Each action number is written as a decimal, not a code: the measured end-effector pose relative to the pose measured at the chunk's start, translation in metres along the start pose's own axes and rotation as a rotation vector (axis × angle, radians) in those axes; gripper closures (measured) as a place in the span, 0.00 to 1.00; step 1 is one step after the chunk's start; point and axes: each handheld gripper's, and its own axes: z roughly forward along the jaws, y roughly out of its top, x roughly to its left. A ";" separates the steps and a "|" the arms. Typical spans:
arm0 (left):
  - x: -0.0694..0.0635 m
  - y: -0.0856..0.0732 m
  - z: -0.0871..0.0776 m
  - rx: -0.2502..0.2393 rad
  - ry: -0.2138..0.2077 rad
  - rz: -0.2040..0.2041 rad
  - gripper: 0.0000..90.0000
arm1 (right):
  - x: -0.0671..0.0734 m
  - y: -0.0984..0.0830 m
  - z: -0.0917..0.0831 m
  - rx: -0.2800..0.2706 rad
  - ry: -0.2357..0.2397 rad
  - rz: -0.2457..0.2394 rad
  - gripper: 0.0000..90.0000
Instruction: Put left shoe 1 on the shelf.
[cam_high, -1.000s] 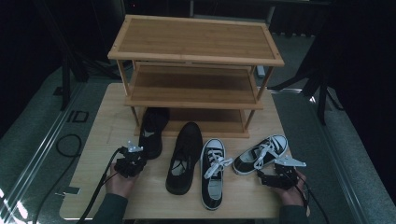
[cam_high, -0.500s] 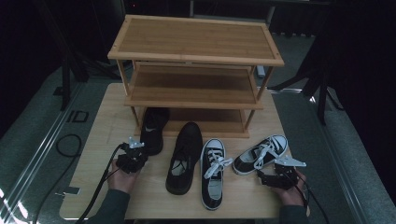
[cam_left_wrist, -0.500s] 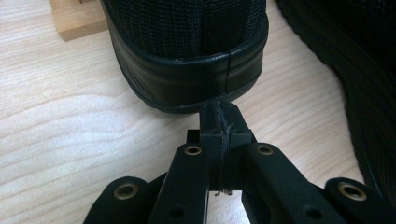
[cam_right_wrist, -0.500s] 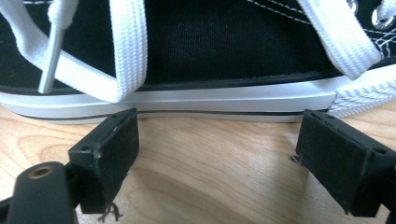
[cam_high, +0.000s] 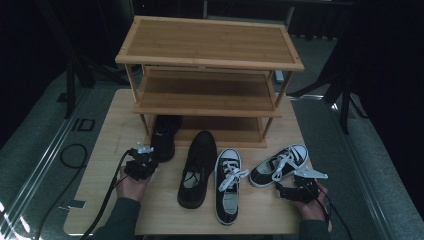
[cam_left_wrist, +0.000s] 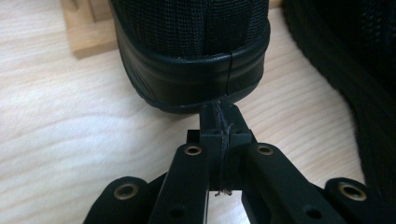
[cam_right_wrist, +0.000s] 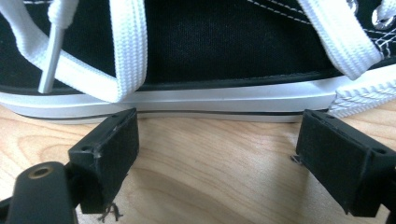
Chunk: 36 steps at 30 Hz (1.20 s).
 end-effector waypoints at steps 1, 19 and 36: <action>0.000 0.002 0.002 0.003 0.002 0.002 0.99 | 0.000 0.000 0.000 0.000 0.000 0.000 0.15; -0.006 0.017 0.014 -0.001 0.022 0.018 0.99 | 0.000 0.000 0.000 0.000 0.000 0.000 0.15; 0.005 0.036 0.030 -0.013 0.064 -0.012 0.99 | 0.000 0.000 0.000 0.000 0.000 0.000 0.15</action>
